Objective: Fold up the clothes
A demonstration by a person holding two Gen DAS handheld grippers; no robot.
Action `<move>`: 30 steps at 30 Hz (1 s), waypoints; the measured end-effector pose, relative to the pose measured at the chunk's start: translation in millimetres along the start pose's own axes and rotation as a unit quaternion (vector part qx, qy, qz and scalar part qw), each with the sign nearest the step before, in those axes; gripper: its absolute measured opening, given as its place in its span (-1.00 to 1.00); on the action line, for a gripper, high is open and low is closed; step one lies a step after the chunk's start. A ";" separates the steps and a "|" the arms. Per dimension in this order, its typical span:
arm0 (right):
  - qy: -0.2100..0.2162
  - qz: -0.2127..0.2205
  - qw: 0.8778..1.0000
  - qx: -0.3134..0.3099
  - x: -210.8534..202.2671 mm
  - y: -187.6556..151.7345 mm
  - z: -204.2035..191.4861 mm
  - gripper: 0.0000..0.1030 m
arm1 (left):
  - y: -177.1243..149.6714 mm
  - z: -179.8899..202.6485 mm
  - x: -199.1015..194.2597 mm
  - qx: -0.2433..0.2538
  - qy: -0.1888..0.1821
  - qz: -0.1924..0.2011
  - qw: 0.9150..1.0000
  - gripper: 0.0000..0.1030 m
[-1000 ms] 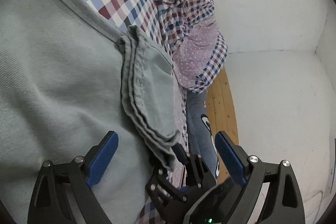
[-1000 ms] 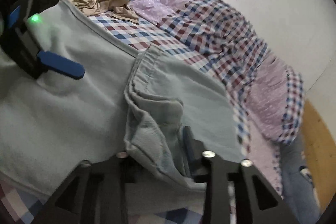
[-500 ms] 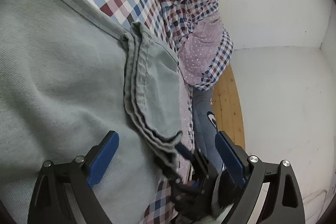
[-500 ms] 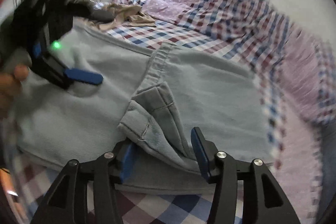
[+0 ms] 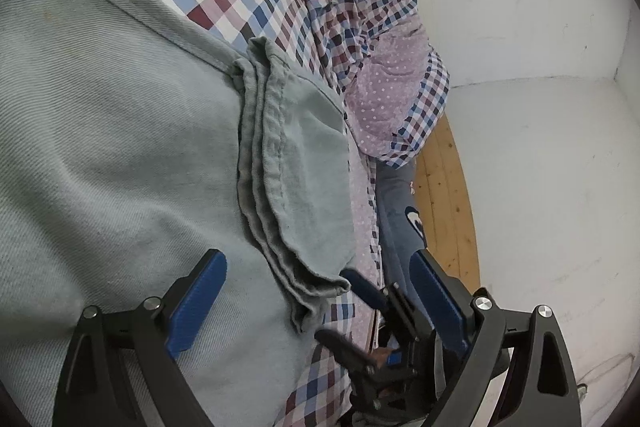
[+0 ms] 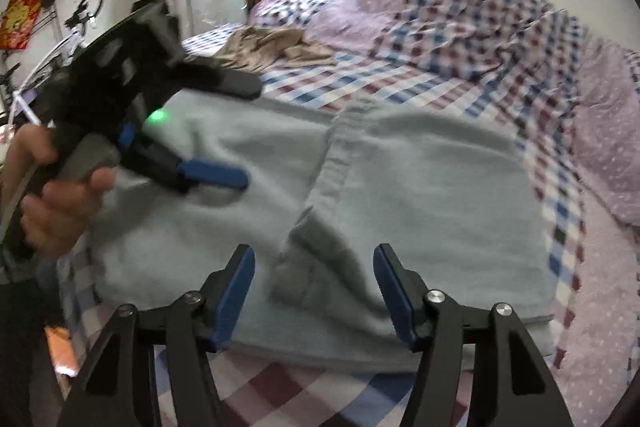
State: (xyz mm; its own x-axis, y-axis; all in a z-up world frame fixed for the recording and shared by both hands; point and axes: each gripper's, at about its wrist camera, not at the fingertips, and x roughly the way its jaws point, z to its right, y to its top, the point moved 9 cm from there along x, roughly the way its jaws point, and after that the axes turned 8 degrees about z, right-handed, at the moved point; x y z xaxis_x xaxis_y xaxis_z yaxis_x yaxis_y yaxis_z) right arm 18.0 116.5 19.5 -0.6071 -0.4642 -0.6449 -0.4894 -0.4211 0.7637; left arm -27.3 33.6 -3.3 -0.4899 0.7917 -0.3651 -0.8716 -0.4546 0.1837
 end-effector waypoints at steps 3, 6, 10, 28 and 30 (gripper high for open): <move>-0.004 -0.026 0.999 -0.033 4.0 -12.0 -9.4 0.26 | -1.6 0.2 0.7 0.006 0.004 -0.003 1.000 0.85; -0.006 -0.040 0.997 -0.069 3.4 -18.8 -23.8 0.16 | -1.0 -0.6 0.7 0.004 0.006 -0.003 1.000 0.85; 0.006 -0.044 0.996 -0.083 -2.7 -21.4 -32.8 0.15 | -1.3 -1.0 1.1 0.005 0.010 -0.003 1.000 0.85; -0.085 -0.043 0.983 -0.159 15.8 -24.9 -19.7 0.07 | -8.5 11.5 -0.1 -0.016 -0.025 -0.018 0.999 0.85; -0.067 -0.039 0.987 -0.140 16.2 -24.4 -20.1 -0.20 | -11.2 16.4 0.9 -0.021 -0.038 -0.026 0.999 0.85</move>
State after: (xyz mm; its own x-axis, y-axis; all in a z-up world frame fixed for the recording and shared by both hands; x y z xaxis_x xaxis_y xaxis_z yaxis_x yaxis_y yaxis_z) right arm 32.6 103.6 -10.2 -0.6615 -0.3225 -0.6771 -0.3564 -0.6592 0.6622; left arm -18.4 46.1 9.3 -0.4457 0.8424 -0.3027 -0.8949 -0.4280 0.1267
